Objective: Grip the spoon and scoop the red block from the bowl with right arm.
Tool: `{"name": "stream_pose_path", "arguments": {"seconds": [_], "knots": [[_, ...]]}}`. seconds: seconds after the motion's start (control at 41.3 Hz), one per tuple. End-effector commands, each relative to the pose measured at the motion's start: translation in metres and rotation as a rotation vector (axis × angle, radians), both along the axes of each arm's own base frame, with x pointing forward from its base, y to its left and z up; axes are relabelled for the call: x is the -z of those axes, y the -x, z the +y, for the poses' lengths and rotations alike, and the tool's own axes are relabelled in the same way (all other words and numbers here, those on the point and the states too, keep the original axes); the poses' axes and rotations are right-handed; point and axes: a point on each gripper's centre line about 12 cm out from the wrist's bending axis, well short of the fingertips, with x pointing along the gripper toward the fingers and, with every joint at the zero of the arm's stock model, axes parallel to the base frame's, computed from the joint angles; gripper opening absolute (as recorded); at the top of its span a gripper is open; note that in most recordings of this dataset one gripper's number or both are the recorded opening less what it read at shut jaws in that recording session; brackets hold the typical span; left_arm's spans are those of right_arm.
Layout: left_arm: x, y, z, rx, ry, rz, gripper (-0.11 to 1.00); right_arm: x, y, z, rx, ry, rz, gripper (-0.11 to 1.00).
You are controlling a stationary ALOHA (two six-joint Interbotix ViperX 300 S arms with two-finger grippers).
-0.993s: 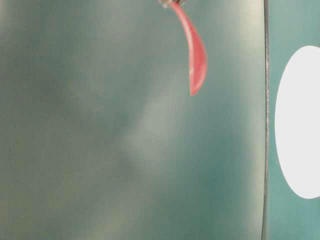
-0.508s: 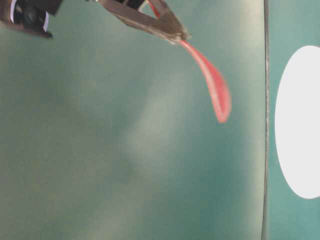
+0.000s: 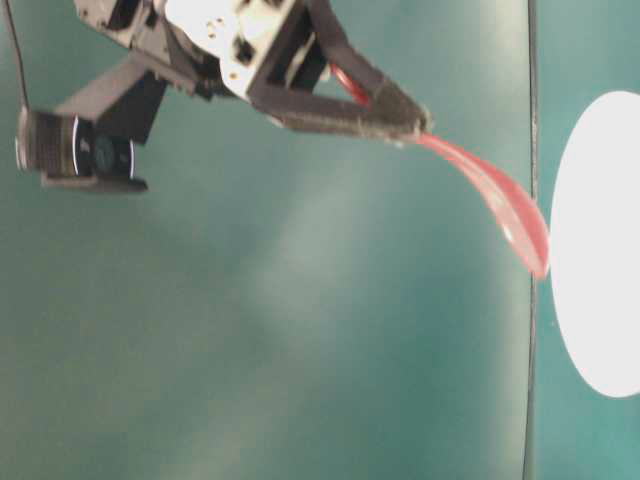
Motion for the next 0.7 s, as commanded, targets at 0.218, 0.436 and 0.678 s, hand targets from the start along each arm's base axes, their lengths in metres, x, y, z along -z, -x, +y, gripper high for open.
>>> {"name": "stream_pose_path", "arguments": {"seconds": [0.218, 0.436, 0.678], "knots": [[-0.012, -0.003, 0.0, -0.001, -0.003, -0.031, 0.0, -0.013, -0.007, -0.008, 0.029, 0.043, -0.022, 0.24], [-0.012, -0.002, 0.0, 0.0, -0.003, -0.029, 0.0, -0.01, -0.003, -0.008, 0.062, 0.02, 0.022, 0.24], [-0.011, -0.003, 0.0, 0.0, -0.004, -0.027, 0.0, -0.001, 0.001, -0.01, 0.118, -0.005, 0.1, 0.24]]}}
